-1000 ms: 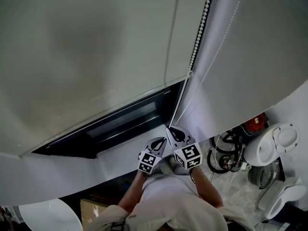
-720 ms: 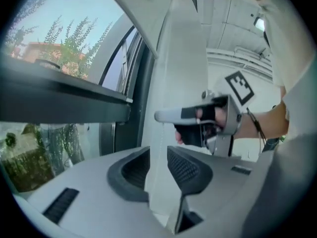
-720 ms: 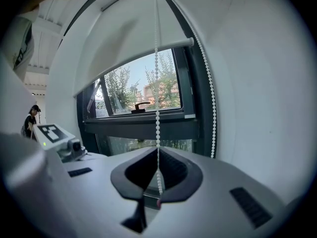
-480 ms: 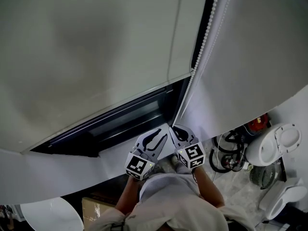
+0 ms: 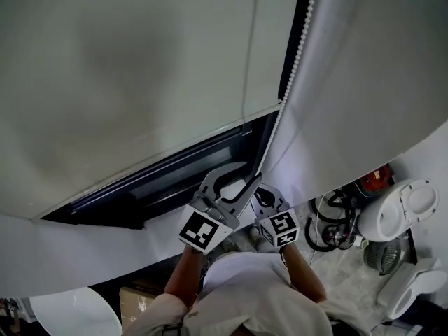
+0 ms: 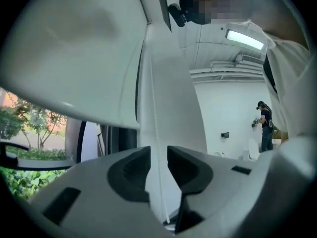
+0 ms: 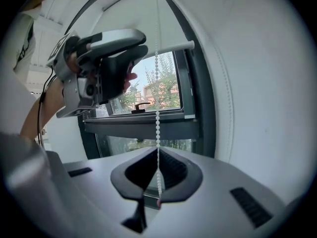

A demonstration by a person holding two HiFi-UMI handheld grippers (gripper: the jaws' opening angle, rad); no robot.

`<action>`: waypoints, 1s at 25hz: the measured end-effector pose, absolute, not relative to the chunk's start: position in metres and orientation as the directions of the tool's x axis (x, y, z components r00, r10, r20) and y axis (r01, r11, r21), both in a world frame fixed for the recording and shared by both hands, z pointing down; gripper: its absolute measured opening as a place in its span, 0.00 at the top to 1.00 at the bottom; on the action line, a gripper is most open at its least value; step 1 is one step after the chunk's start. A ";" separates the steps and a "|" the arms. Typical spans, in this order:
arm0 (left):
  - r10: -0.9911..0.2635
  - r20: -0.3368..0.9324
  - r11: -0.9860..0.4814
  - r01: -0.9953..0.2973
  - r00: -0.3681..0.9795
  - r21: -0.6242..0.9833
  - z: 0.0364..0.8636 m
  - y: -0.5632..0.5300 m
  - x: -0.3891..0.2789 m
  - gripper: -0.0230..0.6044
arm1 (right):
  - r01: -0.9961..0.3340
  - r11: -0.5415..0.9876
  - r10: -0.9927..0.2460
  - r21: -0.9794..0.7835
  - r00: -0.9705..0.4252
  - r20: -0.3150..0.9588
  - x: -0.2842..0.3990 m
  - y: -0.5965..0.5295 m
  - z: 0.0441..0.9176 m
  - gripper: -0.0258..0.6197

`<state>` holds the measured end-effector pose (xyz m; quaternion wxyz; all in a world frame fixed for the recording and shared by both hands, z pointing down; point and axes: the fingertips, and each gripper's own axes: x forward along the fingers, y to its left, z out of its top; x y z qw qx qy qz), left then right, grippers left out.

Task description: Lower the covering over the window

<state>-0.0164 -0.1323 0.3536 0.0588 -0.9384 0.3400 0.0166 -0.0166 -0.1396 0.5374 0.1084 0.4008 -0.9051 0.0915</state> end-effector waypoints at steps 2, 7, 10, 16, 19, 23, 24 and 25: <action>-0.627 -0.076 -0.765 -0.631 0.775 -0.128 0.344 -0.136 -0.008 0.80 | -0.746 0.661 -0.707 -0.077 -0.654 0.270 -0.016 -0.138 0.537 0.96; -0.620 -0.114 -0.763 -0.630 0.776 -0.142 0.328 -0.147 0.004 0.80 | -0.748 0.660 -0.710 -0.073 -0.652 0.268 -0.016 -0.136 0.538 0.96; -0.622 -0.125 -0.760 -0.635 0.773 -0.139 0.325 -0.149 0.007 0.93 | -0.748 0.661 -0.709 -0.068 -0.652 0.269 -0.016 -0.136 0.538 0.96; -0.656 -0.131 -0.729 -0.668 0.744 -0.149 0.334 -0.150 0.006 0.94 | -0.741 0.670 -0.696 -0.057 -0.653 0.299 -0.019 -0.137 0.545 0.96; -0.671 -0.104 -0.722 -0.679 0.734 -0.137 0.350 -0.150 0.005 0.94 | -0.734 0.676 -0.676 -0.058 -0.650 0.348 -0.022 -0.135 0.561 0.96; -0.689 -0.067 -0.716 -0.693 0.721 -0.087 0.375 -0.150 0.003 0.94 | -0.725 0.687 -0.651 -0.056 -0.648 0.396 -0.025 -0.131 0.582 0.96; -0.692 -0.055 -0.715 -0.694 0.719 -0.078 0.381 -0.150 0.003 0.94 | -0.722 0.690 -0.646 -0.050 -0.646 0.406 -0.026 -0.130 0.586 0.95; -0.695 -0.047 -0.714 -0.697 0.717 -0.075 0.386 -0.151 0.003 0.94 | -0.720 0.692 -0.642 -0.044 -0.643 0.418 -0.027 -0.129 0.590 0.95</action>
